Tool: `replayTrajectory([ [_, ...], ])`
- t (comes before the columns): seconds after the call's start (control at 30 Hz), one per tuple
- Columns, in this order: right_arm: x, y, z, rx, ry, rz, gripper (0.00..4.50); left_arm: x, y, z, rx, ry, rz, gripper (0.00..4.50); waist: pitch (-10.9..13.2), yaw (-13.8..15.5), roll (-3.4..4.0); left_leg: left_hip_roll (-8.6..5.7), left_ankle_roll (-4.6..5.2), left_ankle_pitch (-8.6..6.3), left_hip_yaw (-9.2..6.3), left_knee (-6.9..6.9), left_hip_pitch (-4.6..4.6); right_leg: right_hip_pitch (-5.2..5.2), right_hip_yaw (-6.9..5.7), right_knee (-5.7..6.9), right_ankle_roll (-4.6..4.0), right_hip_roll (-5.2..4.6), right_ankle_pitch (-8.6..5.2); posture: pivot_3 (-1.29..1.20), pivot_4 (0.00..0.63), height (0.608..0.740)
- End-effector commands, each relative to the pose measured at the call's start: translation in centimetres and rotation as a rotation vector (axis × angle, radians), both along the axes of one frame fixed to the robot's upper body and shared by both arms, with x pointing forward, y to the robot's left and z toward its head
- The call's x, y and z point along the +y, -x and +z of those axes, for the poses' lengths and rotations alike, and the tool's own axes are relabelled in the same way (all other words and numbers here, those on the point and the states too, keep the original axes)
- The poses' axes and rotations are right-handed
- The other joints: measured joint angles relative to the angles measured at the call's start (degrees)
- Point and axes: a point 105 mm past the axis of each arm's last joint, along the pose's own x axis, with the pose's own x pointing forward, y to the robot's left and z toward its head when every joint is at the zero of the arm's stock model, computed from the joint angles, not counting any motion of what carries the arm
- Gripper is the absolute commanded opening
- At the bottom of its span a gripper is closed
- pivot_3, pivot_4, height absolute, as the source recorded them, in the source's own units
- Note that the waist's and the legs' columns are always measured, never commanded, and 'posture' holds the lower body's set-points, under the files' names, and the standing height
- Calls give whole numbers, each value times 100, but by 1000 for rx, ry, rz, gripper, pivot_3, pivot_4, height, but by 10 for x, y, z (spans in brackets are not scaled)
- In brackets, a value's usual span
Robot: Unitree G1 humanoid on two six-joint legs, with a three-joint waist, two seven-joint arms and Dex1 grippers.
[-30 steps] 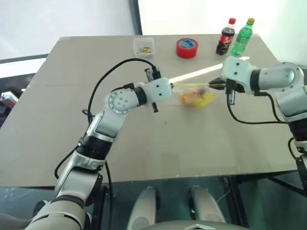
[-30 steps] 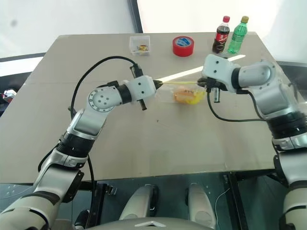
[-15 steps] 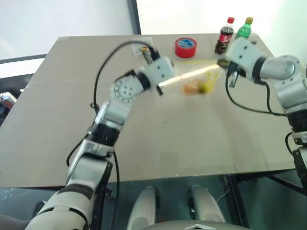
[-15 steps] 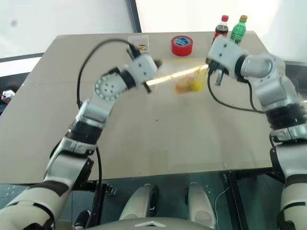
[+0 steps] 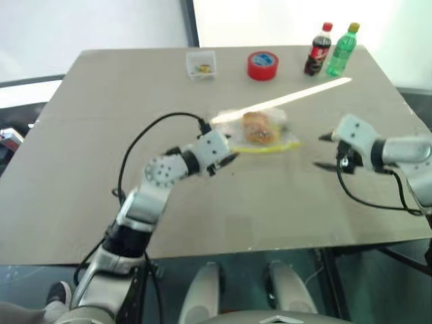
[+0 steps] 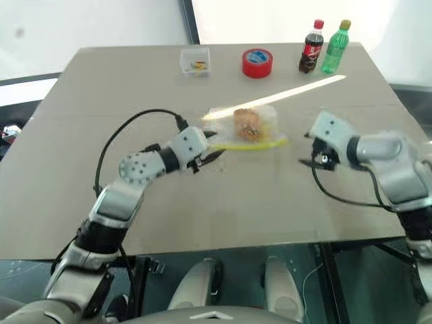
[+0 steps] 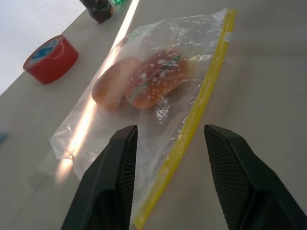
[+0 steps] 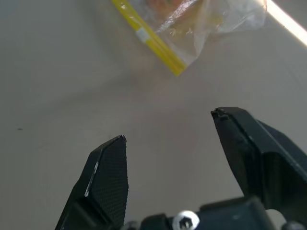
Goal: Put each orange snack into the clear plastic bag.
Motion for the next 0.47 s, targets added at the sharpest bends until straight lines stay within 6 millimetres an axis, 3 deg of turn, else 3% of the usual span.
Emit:
replayTrajectory([
  [0.03,-18,4,29,-57,-147,-88,3110,20,11,27,-6,149,118,2175,3,-2,-4,1,1,0,1,1,27,30,1,-3,1,0,-1,0,150,740],
  [0.23,-52,26,31,49,-381,-181,3110,65,39,34,66,292,213,2175,-1,-23,-5,16,1,0,6,12,71,65,3,0,17,17,-10,0,150,740],
  [0.47,-75,37,52,53,-574,-186,3110,93,67,29,124,258,230,2175,-1,-18,-5,18,1,0,12,12,64,63,10,-9,1,17,-2,0,150,740],
])
